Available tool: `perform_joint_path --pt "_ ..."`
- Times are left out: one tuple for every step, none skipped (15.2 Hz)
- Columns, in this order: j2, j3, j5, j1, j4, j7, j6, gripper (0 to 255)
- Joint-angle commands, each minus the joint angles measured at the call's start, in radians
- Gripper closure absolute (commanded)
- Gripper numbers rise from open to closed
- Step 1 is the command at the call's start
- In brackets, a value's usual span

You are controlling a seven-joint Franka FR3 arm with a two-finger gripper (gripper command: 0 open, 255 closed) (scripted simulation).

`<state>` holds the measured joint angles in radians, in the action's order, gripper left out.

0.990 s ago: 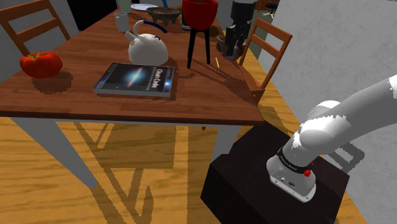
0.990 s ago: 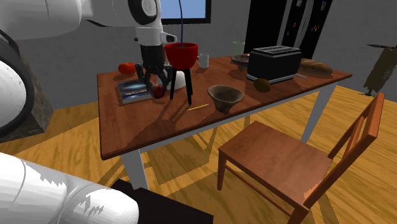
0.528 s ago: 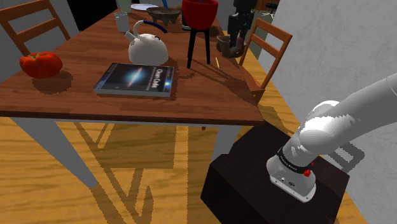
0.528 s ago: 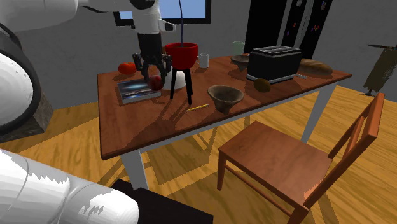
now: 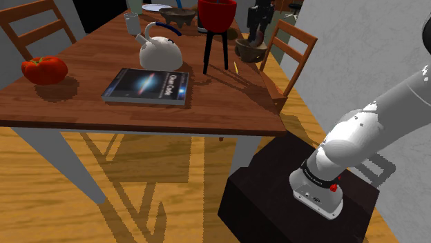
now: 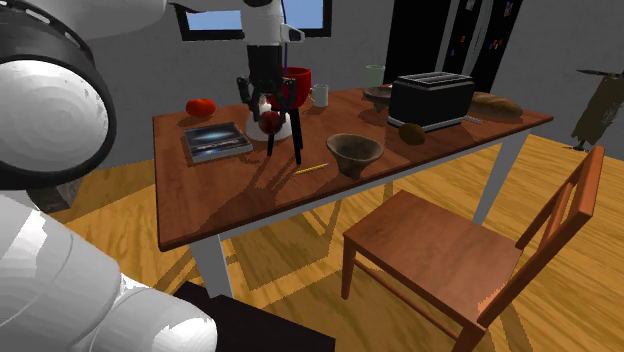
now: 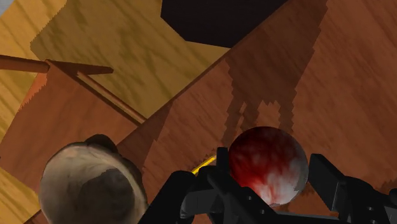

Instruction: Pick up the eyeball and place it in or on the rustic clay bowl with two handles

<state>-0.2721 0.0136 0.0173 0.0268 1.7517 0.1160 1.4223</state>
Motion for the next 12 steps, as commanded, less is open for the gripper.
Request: perform_joint_path --pt "0.051 0.029 0.009 -0.016 -0.055 0.046 -0.004 255" --pt "0.079 0.041 0.011 -0.024 -0.085 0.066 -0.005 255" --pt "0.107 0.053 0.013 -0.031 -0.115 0.085 -0.007 255" --pt "0.136 0.064 0.014 -0.039 -0.148 0.105 -0.009 255" --pt "0.167 0.076 0.014 -0.046 -0.182 0.125 -0.013 255" --pt "0.198 0.087 0.013 -0.055 -0.218 0.144 -0.017 255" --pt "0.231 0.098 0.011 -0.063 -0.257 0.164 -0.022 255" --pt "0.265 0.108 0.008 -0.072 -0.298 0.183 -0.029 255" --pt "0.301 0.118 0.005 -0.082 -0.342 0.203 -0.037 255" --pt "0.338 0.128 0.0 -0.093 -0.388 0.222 -0.047 255" --pt "0.377 0.137 -0.005 -0.104 -0.438 0.241 -0.058 255" --pt "0.418 0.145 -0.012 -0.116 -0.493 0.26 -0.071 255"
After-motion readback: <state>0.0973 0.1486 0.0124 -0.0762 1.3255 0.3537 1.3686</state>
